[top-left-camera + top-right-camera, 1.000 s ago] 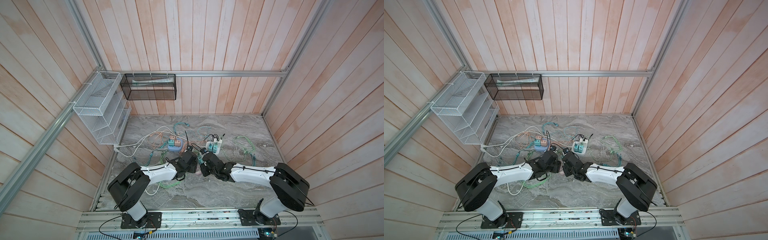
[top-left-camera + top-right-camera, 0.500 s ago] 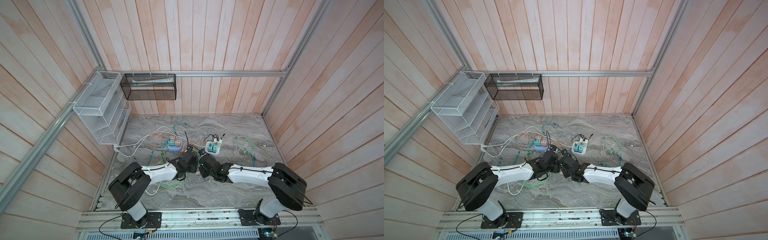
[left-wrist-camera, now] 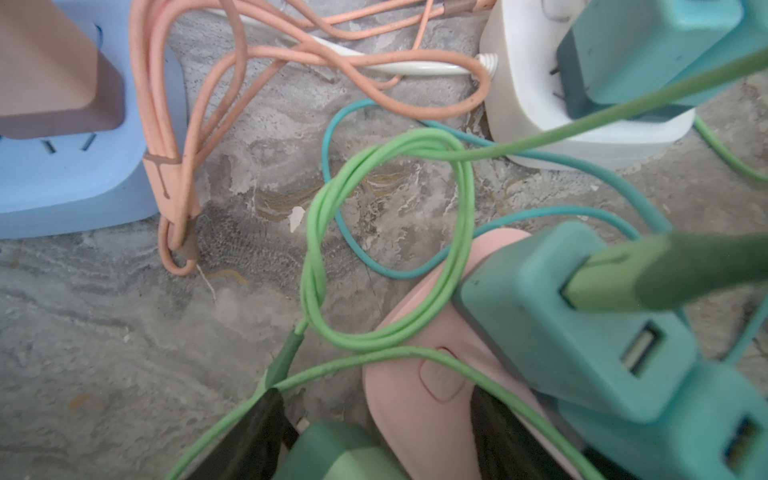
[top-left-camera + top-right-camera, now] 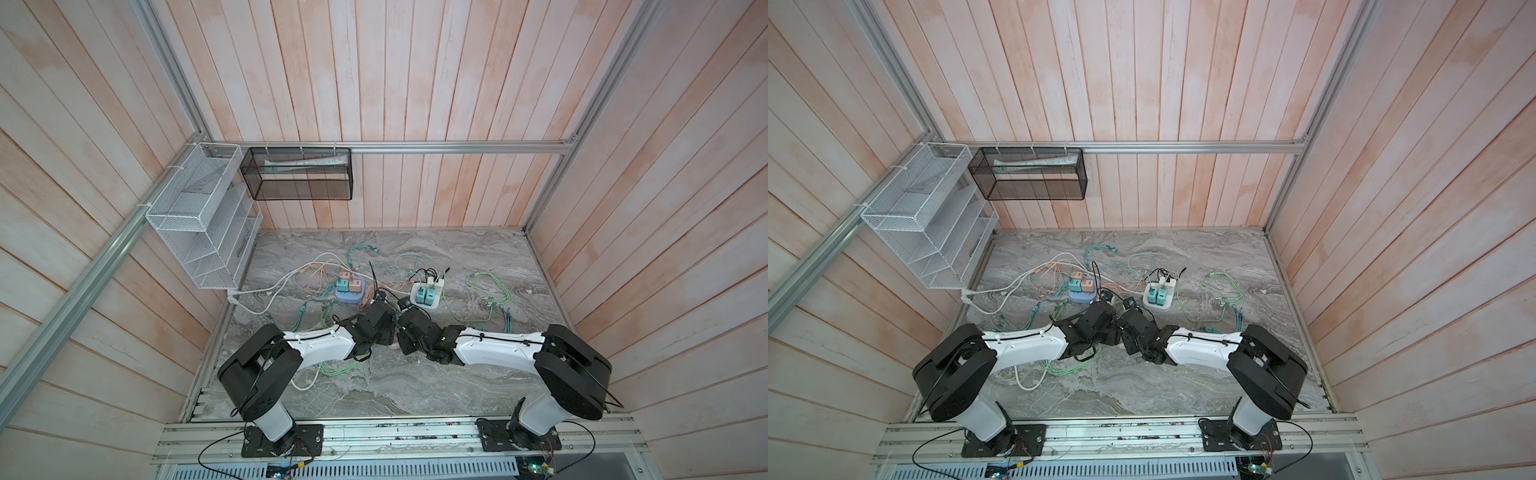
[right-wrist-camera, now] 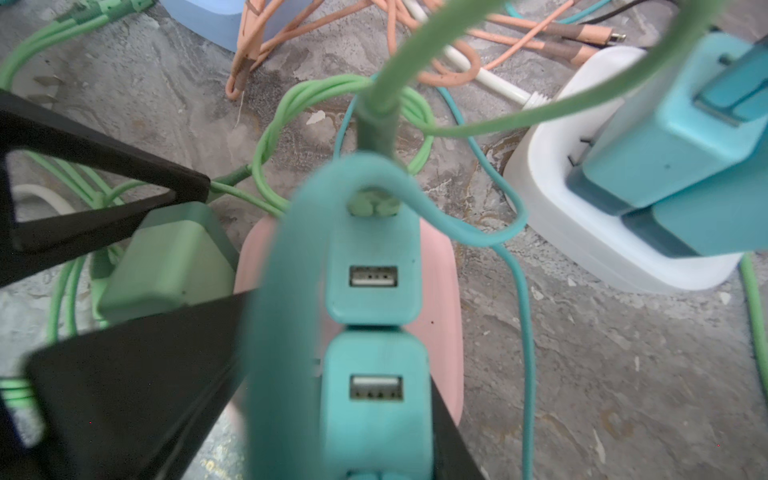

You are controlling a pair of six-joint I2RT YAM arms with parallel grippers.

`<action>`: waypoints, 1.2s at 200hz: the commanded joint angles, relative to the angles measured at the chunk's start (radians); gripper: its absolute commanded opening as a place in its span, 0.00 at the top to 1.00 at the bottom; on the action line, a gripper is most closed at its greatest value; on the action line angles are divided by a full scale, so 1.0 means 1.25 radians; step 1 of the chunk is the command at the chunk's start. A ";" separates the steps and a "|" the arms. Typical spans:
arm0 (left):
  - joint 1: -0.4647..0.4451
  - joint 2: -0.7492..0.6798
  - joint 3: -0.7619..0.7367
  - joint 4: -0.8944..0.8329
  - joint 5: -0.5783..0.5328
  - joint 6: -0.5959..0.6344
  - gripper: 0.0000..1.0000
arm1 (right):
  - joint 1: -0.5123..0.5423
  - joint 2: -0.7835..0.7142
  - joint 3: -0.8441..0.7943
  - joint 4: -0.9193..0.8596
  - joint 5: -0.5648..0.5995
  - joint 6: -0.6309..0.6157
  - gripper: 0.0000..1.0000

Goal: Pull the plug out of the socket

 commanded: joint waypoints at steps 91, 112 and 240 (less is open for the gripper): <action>-0.010 0.043 -0.019 -0.099 0.020 0.004 0.28 | 0.030 0.057 0.102 -0.083 0.072 -0.002 1.00; -0.011 0.043 -0.019 -0.099 0.019 0.003 0.28 | 0.030 0.058 0.121 -0.107 0.099 0.005 1.00; -0.017 0.044 -0.026 -0.100 0.011 -0.001 0.27 | -0.025 -0.037 0.054 -0.029 -0.002 0.016 1.00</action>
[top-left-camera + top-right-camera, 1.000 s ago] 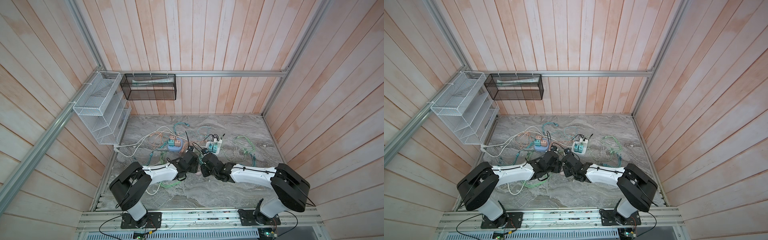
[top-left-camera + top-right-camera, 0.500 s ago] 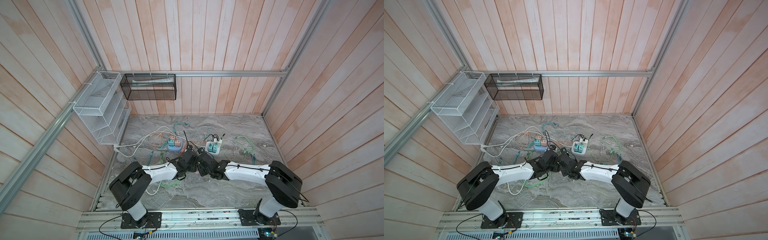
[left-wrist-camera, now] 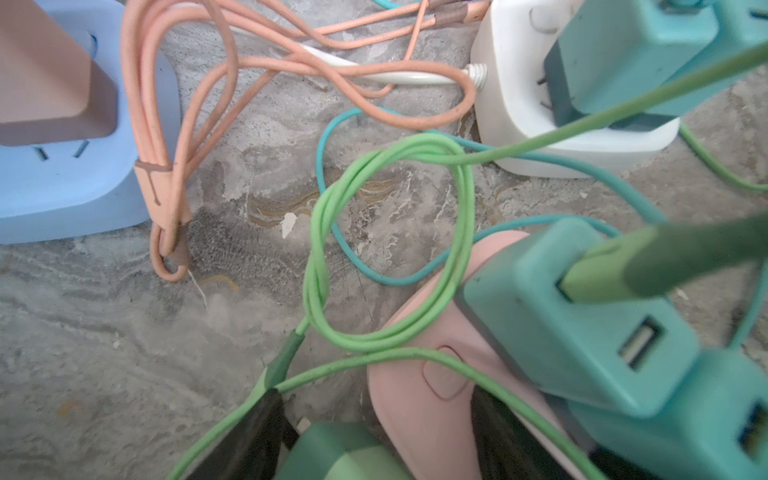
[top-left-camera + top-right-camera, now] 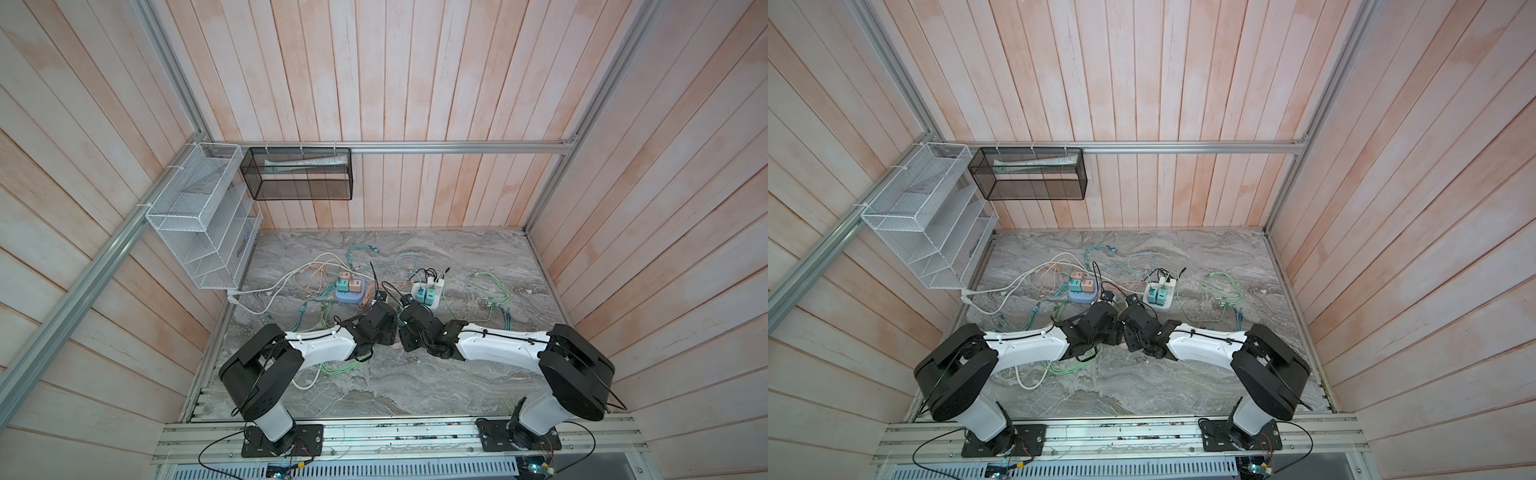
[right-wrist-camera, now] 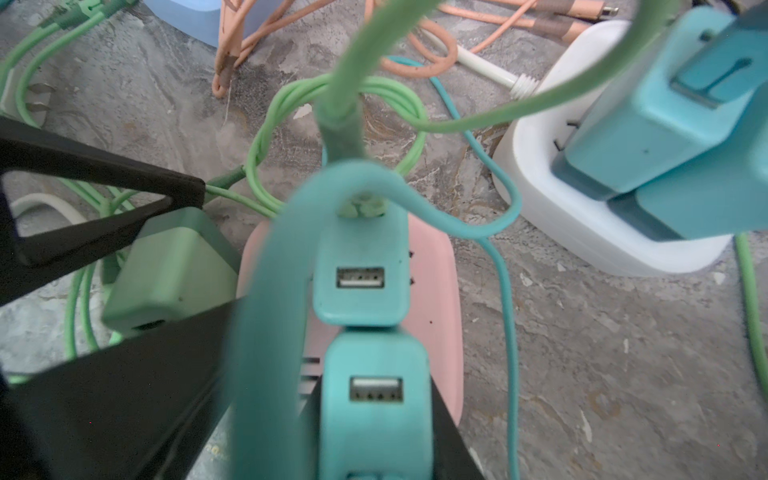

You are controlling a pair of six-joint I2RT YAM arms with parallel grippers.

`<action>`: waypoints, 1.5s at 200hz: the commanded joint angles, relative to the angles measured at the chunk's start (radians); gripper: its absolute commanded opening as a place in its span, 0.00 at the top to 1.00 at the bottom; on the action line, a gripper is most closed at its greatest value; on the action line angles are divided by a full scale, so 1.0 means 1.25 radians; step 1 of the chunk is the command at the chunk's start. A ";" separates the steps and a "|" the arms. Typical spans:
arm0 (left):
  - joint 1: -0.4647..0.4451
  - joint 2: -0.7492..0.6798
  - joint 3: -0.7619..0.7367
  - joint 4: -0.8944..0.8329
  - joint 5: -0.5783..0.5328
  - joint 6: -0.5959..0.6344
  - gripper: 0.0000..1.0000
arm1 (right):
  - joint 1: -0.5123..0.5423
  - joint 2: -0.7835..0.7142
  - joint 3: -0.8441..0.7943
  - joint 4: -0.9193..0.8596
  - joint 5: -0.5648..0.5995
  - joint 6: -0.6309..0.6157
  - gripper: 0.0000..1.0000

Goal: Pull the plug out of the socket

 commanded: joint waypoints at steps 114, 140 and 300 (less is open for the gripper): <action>-0.014 0.028 -0.035 -0.099 0.017 0.006 0.27 | 0.004 -0.025 0.016 -0.015 0.067 -0.011 1.00; -0.016 0.012 -0.045 -0.073 0.029 0.017 0.27 | -0.010 -0.074 -0.036 0.012 0.060 -0.010 1.00; -0.023 -0.028 -0.058 -0.004 0.075 0.066 0.24 | -0.207 -0.331 -0.365 0.137 -0.123 0.074 1.00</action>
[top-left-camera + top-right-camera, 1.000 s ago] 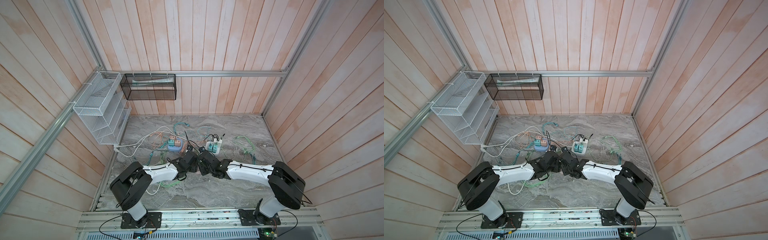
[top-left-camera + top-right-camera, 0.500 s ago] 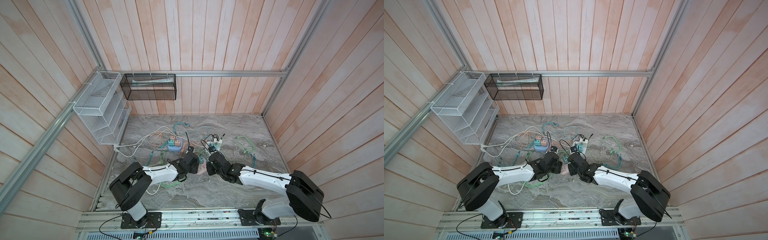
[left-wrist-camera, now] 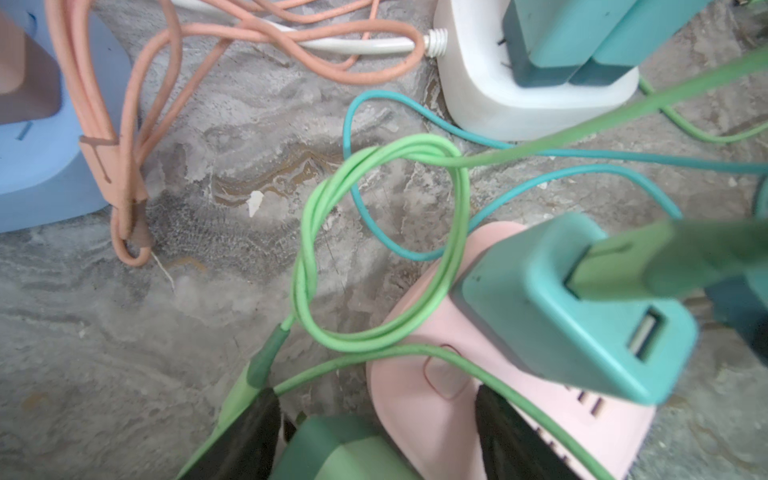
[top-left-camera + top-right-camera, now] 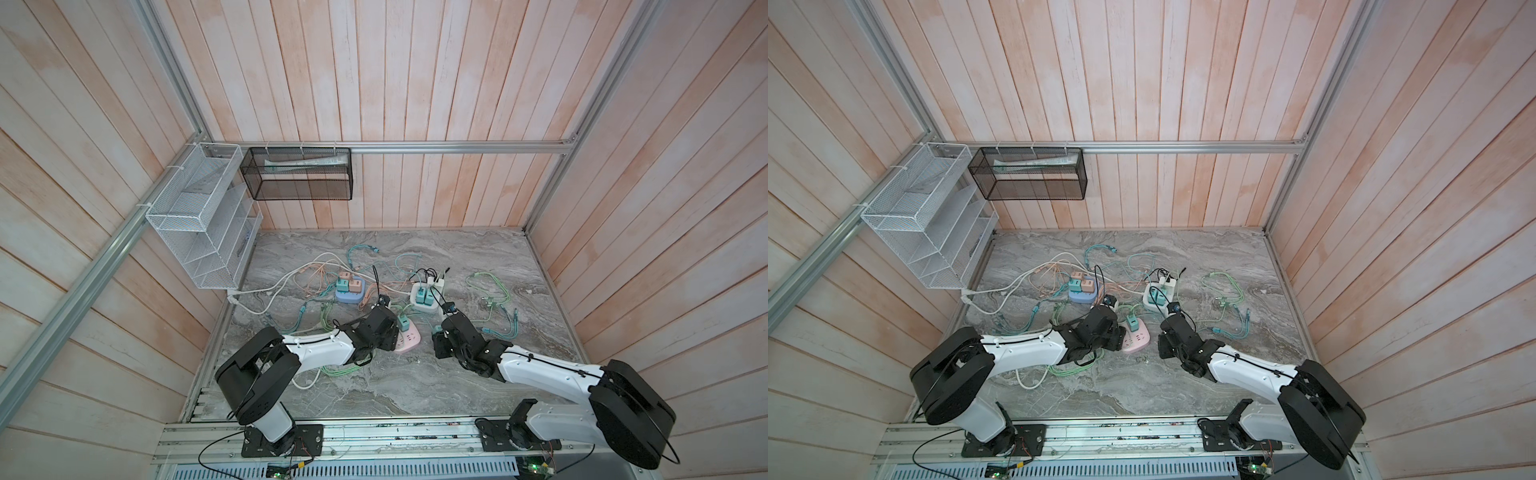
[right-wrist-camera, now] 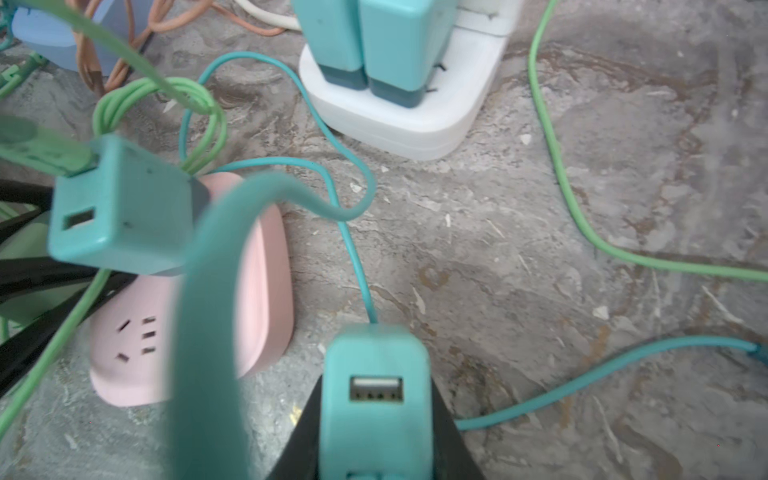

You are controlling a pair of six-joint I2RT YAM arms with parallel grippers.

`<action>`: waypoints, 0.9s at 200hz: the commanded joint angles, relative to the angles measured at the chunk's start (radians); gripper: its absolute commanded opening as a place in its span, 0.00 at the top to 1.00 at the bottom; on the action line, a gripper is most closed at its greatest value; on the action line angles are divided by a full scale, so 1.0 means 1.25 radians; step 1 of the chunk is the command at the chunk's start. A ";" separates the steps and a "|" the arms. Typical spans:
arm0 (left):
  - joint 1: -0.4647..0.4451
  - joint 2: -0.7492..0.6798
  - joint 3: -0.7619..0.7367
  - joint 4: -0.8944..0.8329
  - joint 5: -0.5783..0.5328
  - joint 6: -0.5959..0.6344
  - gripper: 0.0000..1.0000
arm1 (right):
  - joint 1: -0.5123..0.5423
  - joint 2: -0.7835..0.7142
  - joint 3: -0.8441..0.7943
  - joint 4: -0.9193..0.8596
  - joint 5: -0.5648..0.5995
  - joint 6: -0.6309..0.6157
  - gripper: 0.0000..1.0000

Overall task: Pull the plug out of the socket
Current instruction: 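Pull the teal charger out of the pink strip with the right gripper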

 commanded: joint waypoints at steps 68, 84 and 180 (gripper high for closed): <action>-0.013 0.032 0.015 0.036 0.102 0.110 0.24 | -0.207 -0.141 -0.158 0.081 -0.219 0.006 0.98; -0.013 0.036 0.024 0.048 0.121 0.131 0.24 | -0.223 -0.143 -0.159 0.070 -0.238 0.013 0.98; -0.014 -0.039 -0.012 0.025 0.074 0.134 0.17 | -0.246 -0.236 -0.145 -0.077 -0.151 0.121 0.48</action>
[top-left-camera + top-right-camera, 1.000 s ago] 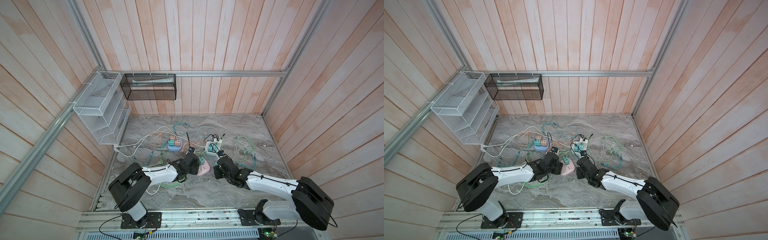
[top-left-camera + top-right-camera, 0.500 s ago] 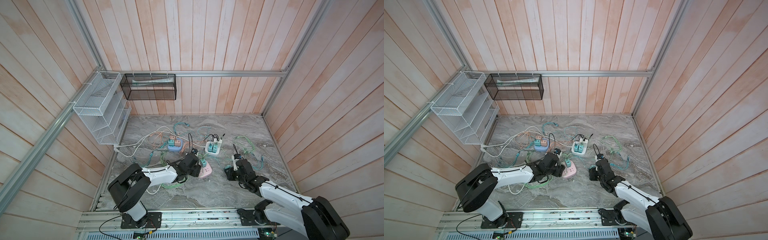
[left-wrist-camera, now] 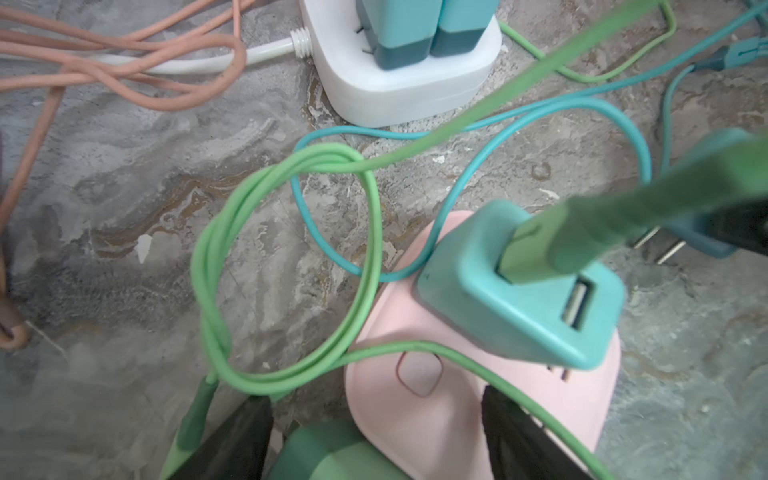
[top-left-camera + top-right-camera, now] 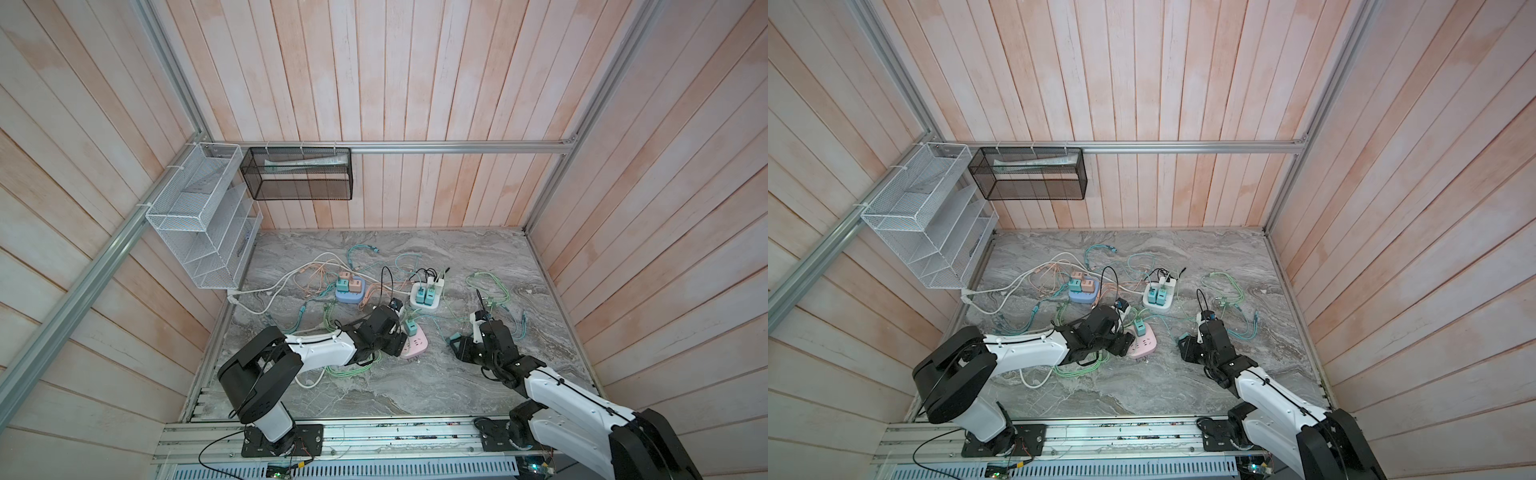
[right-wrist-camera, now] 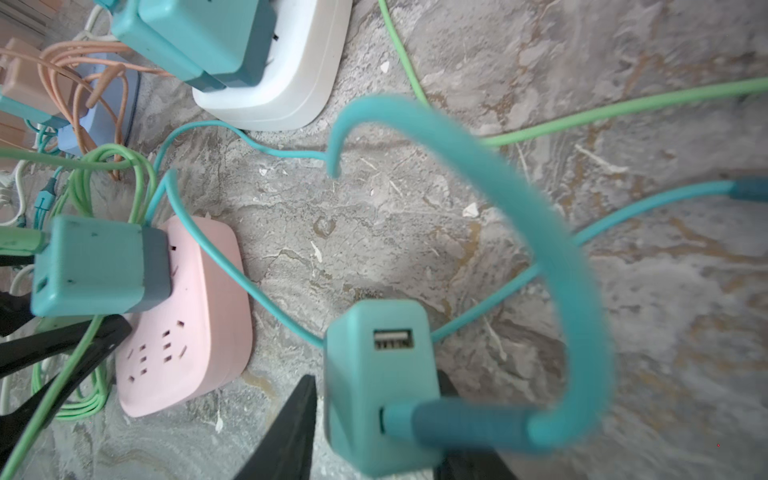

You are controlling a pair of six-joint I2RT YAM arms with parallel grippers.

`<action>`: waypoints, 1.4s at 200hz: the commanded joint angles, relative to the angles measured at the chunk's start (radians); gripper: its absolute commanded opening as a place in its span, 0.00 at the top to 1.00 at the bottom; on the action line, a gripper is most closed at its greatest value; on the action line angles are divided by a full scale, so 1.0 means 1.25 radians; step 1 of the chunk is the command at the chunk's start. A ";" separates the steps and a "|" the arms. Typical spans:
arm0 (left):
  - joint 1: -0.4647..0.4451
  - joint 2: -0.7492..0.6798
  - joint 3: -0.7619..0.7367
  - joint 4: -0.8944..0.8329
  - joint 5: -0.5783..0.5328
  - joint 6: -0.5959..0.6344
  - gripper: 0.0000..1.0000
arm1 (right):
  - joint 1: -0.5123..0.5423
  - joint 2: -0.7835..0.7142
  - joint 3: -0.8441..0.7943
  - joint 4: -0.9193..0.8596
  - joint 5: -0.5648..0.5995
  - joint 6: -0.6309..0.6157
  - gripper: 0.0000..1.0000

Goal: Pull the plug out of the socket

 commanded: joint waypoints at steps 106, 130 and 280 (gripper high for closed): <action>0.006 -0.111 -0.035 -0.088 -0.098 -0.047 0.13 | 0.020 -0.146 0.134 -0.207 0.205 -0.016 0.34; 0.022 -0.105 -0.030 -0.104 -0.094 -0.056 0.13 | 0.087 -0.155 0.143 -0.160 0.241 -0.035 0.36; 0.075 -0.063 -0.006 -0.209 -0.114 -0.039 0.15 | 0.422 0.259 0.255 0.142 0.283 -0.179 0.47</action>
